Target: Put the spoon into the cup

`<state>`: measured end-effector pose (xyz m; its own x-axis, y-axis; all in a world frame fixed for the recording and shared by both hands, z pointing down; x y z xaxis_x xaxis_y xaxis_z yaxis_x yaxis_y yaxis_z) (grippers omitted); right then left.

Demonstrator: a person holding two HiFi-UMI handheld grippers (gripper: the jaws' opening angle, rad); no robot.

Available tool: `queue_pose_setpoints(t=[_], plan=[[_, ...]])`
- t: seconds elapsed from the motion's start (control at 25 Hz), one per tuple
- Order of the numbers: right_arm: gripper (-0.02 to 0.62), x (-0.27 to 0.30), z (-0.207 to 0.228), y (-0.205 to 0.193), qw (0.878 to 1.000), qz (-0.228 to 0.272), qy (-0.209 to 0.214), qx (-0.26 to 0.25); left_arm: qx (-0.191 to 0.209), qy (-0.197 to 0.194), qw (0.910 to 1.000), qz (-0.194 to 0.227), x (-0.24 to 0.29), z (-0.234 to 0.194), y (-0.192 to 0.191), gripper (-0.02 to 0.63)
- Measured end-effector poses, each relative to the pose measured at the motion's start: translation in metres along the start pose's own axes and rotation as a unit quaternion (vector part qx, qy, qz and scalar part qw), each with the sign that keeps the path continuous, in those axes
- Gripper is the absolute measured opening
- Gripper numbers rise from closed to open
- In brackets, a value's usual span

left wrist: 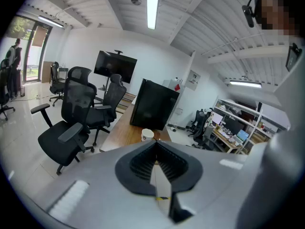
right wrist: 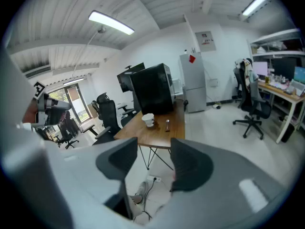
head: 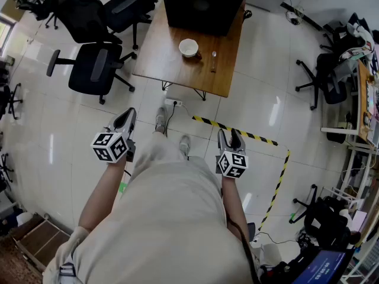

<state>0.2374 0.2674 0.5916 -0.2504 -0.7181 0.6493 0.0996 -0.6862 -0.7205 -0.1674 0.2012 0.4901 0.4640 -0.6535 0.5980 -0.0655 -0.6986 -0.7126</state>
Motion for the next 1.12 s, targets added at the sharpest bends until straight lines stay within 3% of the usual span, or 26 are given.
queue_pose_setpoints(t=[0.28, 0.76, 1.12], plan=[[0.221, 0.008, 0.008, -0.011, 1.000, -0.012, 0.024, 0.012, 0.006, 0.000, 1.0000, 0.003, 0.006, 0.016, 0.003, 0.002], [0.219, 0.067, -0.004, 0.038, 0.999, -0.024, 0.013, 0.029, 0.016, -0.034, 0.9993, -0.003, 0.062, -0.017, 0.069, 0.002], [0.215, 0.124, -0.042, 0.102, 0.998, -0.042, -0.023, 0.040, 0.117, -0.116, 0.9863, -0.013, 0.135, -0.049, 0.165, 0.002]])
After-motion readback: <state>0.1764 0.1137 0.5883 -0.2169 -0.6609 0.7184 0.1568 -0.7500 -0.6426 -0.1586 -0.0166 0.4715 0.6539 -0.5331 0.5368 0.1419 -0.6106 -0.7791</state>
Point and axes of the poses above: the fingertips, and each gripper's own axes: x forward along the fingers, z to its right, y out of its top, the point moved 7 cm from there along -x, backward along the fingers, and after that the axes turned 10 degrees about -z, right-handed, at the moved point
